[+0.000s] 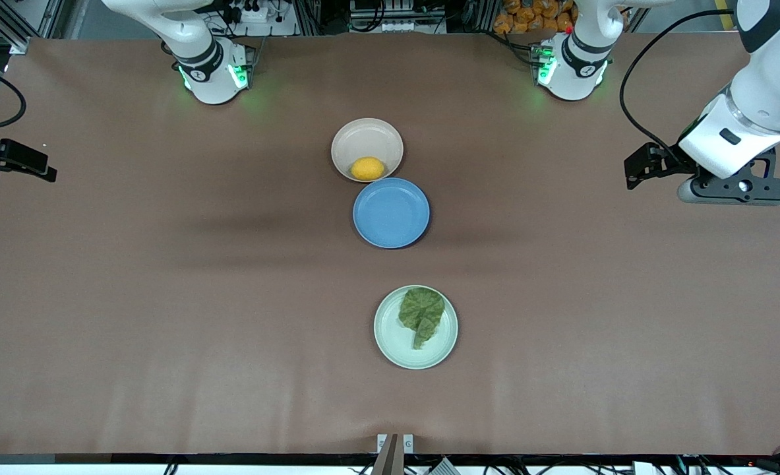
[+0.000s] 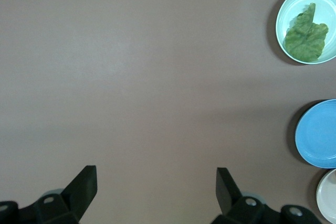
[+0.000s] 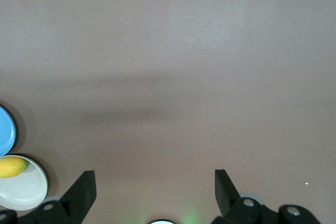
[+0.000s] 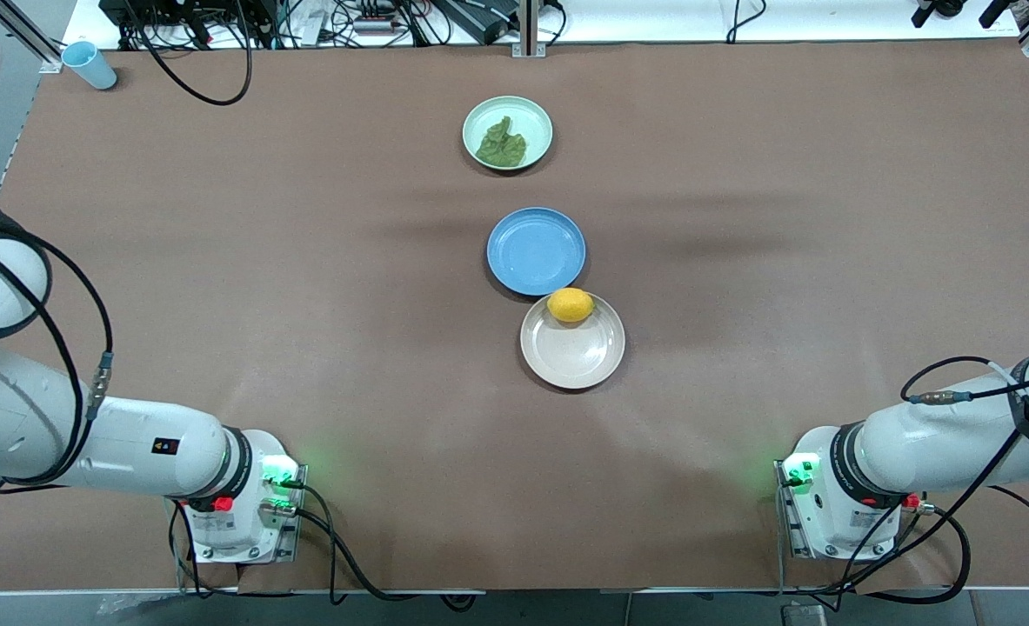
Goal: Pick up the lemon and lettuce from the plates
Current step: 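Move the right gripper toward the lemon while the left gripper approaches the lettuce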
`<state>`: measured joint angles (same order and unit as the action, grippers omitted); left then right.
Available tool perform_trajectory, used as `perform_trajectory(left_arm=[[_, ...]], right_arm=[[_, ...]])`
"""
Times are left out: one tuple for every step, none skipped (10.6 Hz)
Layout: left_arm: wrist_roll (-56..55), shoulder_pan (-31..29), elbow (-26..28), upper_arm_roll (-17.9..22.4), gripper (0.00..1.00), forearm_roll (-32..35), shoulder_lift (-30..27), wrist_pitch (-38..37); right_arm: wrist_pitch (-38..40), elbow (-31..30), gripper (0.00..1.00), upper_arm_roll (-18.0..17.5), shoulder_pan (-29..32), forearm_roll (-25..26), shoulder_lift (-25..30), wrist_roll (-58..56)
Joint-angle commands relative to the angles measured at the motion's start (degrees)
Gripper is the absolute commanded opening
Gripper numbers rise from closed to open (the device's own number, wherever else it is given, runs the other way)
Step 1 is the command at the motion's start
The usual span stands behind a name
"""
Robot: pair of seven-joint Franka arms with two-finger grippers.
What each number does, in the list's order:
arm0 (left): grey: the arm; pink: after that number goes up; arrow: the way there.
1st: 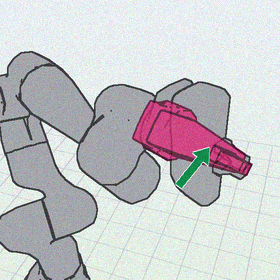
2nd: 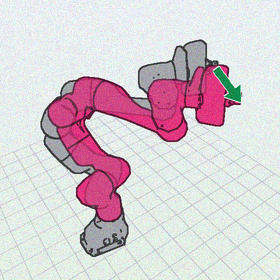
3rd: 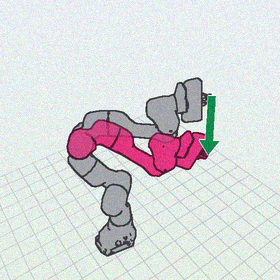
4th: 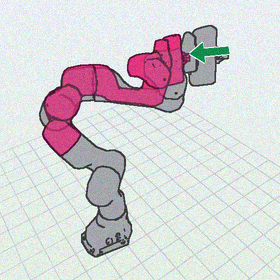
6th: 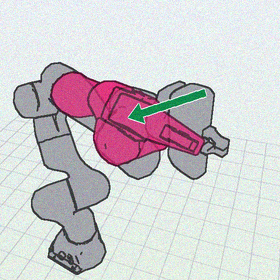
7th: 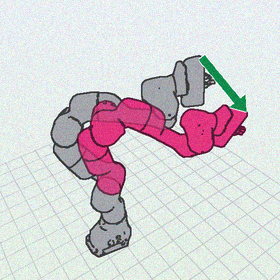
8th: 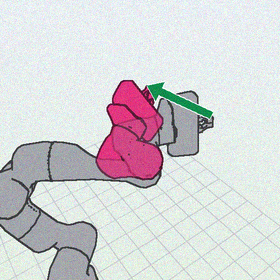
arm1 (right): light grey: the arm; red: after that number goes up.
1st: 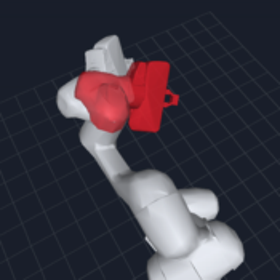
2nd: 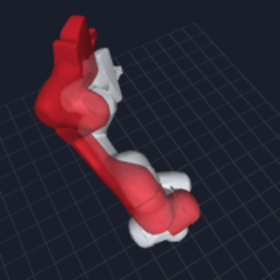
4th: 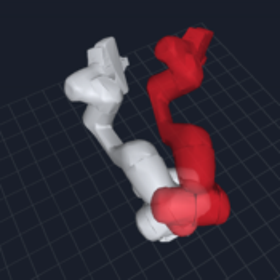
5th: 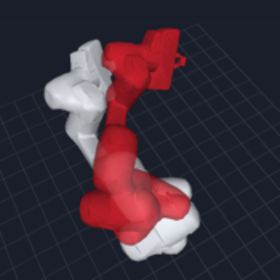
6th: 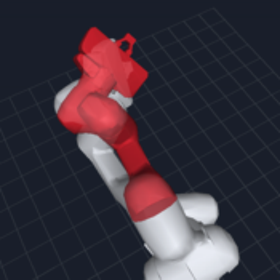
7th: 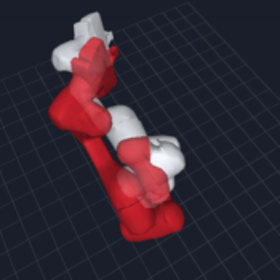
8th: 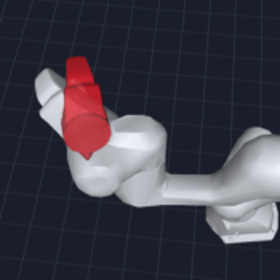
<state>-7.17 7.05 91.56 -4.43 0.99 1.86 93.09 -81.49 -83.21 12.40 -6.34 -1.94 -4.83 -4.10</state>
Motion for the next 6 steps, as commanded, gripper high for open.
perform_trajectory(left_arm=[[1.71,-0.55,-0.94,0.13,1.0,-1.52,-0.02,-1.16],[1.46,-0.64,-1.55,0.13,1.0,-2.04,0.33,-1.16],[1.28,-0.64,-2.25,0.21,1.0,-3.44,1.55,-1.16],[1.37,-0.72,-3.04,0.3,1.0,-3.89,2.7,-1.24],[1.8,-0.81,-3.23,1.0,1.0,-4.15,3.66,-1.24],[1.81,-0.81,-3.31,1.44,1.0,-4.94,4.81,-1.16]], right_arm=[[-0.33,-0.64,1.0,-0.54,0.54,0.18,0.18,-0.64],[-0.42,-0.64,1.0,-0.62,0.54,0.09,0.18,-0.73],[-0.33,-0.64,1.0,-0.62,0.45,0.18,0.18,-0.73],[-0.42,-0.64,1.0,-0.62,0.54,0.18,0.18,-0.73],[-0.51,-0.64,1.0,-0.62,0.54,0.18,0.18,-0.73],[-0.6,-0.64,1.0,-0.62,0.45,0.09,0.09,-0.73]])
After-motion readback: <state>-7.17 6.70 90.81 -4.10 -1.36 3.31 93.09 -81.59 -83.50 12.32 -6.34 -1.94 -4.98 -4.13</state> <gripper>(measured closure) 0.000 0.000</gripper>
